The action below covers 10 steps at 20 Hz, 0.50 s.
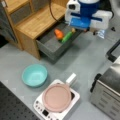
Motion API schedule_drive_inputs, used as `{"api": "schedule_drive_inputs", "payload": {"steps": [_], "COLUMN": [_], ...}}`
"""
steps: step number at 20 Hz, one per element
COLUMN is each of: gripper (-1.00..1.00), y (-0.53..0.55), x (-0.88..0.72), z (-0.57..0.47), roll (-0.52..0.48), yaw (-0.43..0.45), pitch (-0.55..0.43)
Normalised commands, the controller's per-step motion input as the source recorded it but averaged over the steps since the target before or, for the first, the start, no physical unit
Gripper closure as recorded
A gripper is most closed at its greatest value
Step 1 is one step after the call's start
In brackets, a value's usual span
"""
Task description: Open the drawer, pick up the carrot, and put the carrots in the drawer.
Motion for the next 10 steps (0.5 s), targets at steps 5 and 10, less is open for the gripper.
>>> {"api": "schedule_drive_inputs", "payload": {"steps": [5, 10], "gripper": [-1.00, -1.00], "y": [0.14, 0.14], "x": [0.26, 0.25], "z": [0.05, 0.09], "roll": [0.153, 0.120], "yaw": [-0.323, -0.289], "pitch": [0.030, 0.042]}}
